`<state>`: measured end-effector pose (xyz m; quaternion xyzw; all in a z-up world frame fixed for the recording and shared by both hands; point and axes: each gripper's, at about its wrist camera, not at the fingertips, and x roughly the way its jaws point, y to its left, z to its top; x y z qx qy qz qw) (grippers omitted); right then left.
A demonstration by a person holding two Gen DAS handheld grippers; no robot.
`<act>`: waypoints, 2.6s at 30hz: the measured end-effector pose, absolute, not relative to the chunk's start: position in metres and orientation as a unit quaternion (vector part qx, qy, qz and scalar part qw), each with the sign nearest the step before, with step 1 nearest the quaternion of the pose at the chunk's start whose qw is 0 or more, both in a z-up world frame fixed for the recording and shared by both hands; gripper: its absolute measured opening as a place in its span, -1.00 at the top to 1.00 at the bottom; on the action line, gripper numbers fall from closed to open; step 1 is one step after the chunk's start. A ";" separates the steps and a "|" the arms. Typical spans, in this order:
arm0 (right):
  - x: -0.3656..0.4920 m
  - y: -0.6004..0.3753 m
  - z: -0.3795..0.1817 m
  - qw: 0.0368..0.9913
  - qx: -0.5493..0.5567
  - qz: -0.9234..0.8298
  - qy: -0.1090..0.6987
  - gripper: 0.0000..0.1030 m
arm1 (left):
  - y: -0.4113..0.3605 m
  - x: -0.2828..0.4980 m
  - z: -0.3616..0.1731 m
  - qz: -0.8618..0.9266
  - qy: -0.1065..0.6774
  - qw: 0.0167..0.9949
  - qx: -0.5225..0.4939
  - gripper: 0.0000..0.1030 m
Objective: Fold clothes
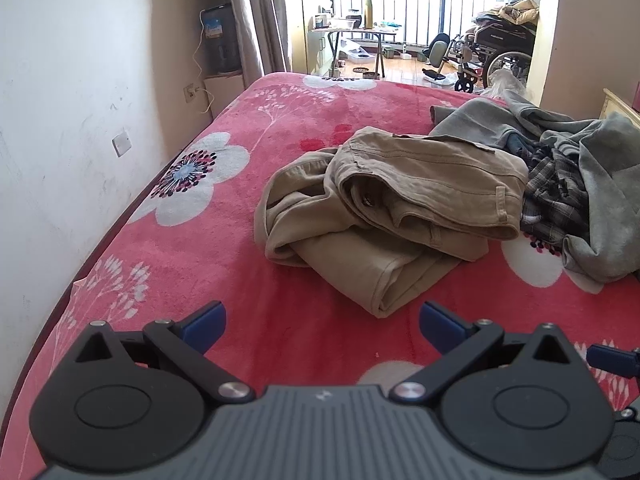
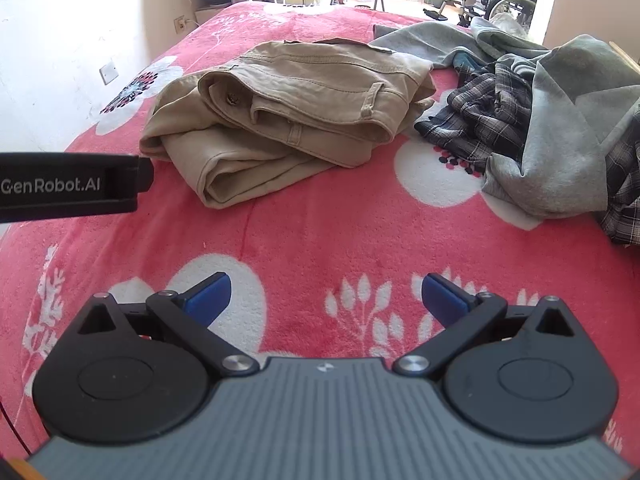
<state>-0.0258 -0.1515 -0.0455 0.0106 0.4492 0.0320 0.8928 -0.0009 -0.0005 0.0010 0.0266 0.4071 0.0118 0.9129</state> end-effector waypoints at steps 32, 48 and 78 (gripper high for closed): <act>-0.025 -0.158 -0.035 0.904 0.013 -0.013 0.427 -0.98 | 0.023 -0.010 0.002 0.022 0.386 0.922 -0.027 -1.00; -0.027 -0.153 -0.026 0.916 -0.004 -0.015 0.400 -0.98 | 0.025 -0.012 0.005 0.030 0.370 0.928 -0.015 -1.00; -0.027 -0.161 -0.029 0.908 0.026 -0.012 0.417 -0.98 | 0.018 -0.015 0.002 0.035 0.374 0.927 -0.007 -1.00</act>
